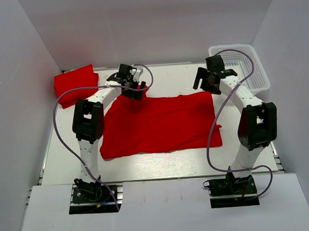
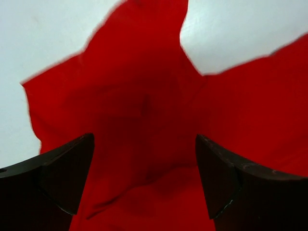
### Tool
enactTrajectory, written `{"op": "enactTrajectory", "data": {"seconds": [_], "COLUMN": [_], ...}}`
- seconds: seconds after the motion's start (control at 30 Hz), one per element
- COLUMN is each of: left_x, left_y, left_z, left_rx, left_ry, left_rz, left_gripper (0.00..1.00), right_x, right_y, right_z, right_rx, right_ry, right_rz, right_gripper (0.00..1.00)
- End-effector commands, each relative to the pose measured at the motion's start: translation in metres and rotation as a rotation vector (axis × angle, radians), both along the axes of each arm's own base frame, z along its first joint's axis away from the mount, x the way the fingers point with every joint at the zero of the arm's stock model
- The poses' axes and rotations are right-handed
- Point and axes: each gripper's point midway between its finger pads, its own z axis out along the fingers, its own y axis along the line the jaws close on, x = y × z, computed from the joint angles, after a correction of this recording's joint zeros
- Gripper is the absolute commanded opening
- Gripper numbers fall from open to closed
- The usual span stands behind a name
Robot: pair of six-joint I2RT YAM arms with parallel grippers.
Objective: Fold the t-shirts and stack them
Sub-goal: Grap the side of the flattened tshirt furthest away from the robot with both arms
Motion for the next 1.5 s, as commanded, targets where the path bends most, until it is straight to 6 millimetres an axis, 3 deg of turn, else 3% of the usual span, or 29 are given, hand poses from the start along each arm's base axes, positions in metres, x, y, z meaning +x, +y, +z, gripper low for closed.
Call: {"op": "enactTrajectory", "data": {"seconds": [0.0,0.17,0.37,0.4,0.57,0.8,1.0,1.07,1.17,1.3,1.47], "left_x": [-0.004,-0.001,0.022,0.021,0.033,0.043,0.051,0.052,0.053,0.055,0.057], "left_y": [-0.003,0.004,0.004,0.004,0.001,0.012,0.016,0.016,0.009,0.003,-0.006], "left_z": [0.024,-0.002,-0.004,-0.013,-0.007,-0.003,0.017,0.004,0.004,0.003,-0.005], "left_rx": [-0.011,0.013,0.024,0.032,0.011,0.041,0.045,0.053,0.028,0.003,-0.028], "left_ry": [-0.047,-0.005,-0.049,-0.029,-0.068,-0.1,-0.152,-0.134,-0.129,-0.128,-0.119], "left_rz": [-0.054,0.019,0.065,0.064,0.086,0.169,0.205,0.204,0.182,0.161,0.132], "left_gripper": [0.95,0.99,0.99,0.99,0.99,0.88,0.88,0.88,0.83,0.54,0.37], "right_x": [0.007,0.009,0.009,0.01,0.011,0.012,0.012,0.013,0.013,0.014,0.016], "right_y": [0.0,0.005,0.006,0.005,0.008,0.009,0.005,0.003,0.004,0.004,0.006], "right_z": [0.015,0.015,0.009,0.01,0.012,0.006,0.001,0.003,0.001,-0.003,-0.004], "right_rx": [-0.004,0.011,0.014,0.012,0.02,0.022,0.007,0.003,-0.003,-0.001,-0.003], "right_ry": [-0.032,-0.042,-0.027,-0.033,-0.041,-0.029,-0.016,-0.019,-0.009,0.0,0.002], "right_rz": [-0.023,-0.003,0.004,0.001,0.009,0.006,0.0,-0.002,0.002,0.0,0.01], "right_gripper": [0.9,0.9,0.9,0.9,0.9,0.9,0.9,0.9,0.9,0.9,0.9]}}
